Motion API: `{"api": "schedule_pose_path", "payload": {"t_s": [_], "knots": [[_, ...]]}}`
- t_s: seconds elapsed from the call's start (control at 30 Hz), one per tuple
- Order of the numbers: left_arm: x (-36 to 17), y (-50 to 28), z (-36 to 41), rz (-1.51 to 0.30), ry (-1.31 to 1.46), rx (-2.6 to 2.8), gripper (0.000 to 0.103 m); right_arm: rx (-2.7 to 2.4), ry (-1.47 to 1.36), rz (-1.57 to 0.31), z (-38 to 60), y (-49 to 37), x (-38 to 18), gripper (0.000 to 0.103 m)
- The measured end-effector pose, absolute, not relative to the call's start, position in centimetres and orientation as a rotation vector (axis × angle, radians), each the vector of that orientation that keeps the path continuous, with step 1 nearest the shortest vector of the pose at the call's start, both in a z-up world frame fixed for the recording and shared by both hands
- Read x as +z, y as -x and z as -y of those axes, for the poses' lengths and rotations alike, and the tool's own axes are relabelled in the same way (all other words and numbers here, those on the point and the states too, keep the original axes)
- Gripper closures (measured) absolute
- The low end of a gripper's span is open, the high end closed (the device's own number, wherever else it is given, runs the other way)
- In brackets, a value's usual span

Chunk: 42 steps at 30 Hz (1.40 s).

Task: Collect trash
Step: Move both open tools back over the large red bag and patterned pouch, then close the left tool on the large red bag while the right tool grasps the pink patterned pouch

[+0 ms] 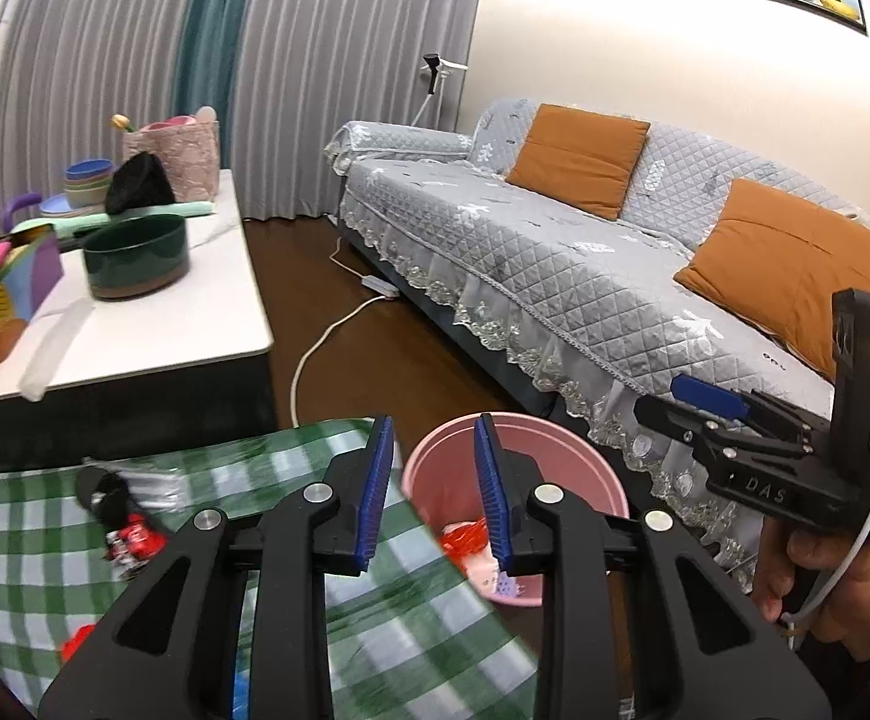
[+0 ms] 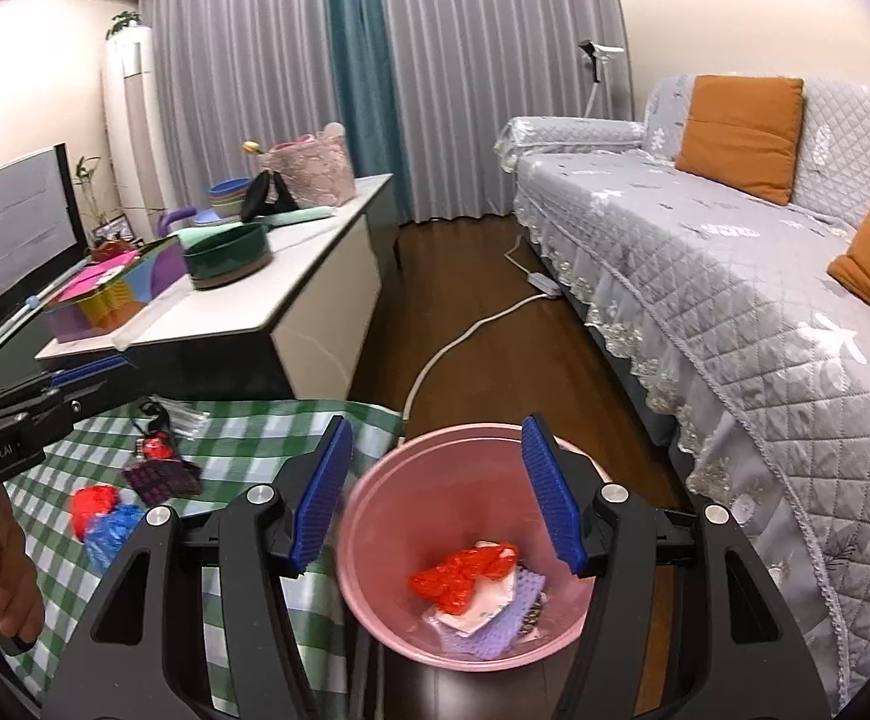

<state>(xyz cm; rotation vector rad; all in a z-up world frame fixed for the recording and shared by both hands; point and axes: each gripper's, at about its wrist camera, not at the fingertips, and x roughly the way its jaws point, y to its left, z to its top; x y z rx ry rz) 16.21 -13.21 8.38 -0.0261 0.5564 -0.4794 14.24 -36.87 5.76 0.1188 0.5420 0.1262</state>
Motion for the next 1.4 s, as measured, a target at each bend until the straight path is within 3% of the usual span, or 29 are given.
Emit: {"api": "schedule_pose_path", "payload": {"t_s": [0.67, 0.93, 1.0, 1.03, 1.07, 1.13, 1.4], "knots": [[7.4, -10.7, -3.7, -0.570, 0.093, -0.211, 0.075, 0.405, -0.049, -0.596, 23.0, -14.3, 5.0, 0.044], [2.8, -11.3, -6.5, -0.638, 0.132, -0.094, 0.075, 0.474, 0.000, -0.664, 17.9, -16.5, 2.0, 0.044], [1.7, -11.8, -6.7, -0.660, 0.128, -0.077, 0.075, 0.478, 0.013, -0.673, 16.9, -17.0, 1.3, 0.041], [1.2, -12.1, -6.8, -0.670, 0.132, -0.073, 0.075, 0.481, 0.022, -0.677, 16.2, -17.4, 0.8, 0.033], [0.8, -12.4, -6.9, -0.681, 0.135, -0.070, 0.074, 0.481, 0.027, -0.679, 15.8, -17.7, 0.5, 0.025], [-0.1, -12.5, -7.2, -0.694, 0.133, -0.063, 0.072, 0.486, 0.032, -0.688, 15.1, -18.5, -0.2, 0.020], [-3.0, -14.7, -6.7, -0.768, 0.154, -0.052, 0.043, 0.518, 0.045, -0.754, 12.1, -21.7, -2.9, 0.012]]}}
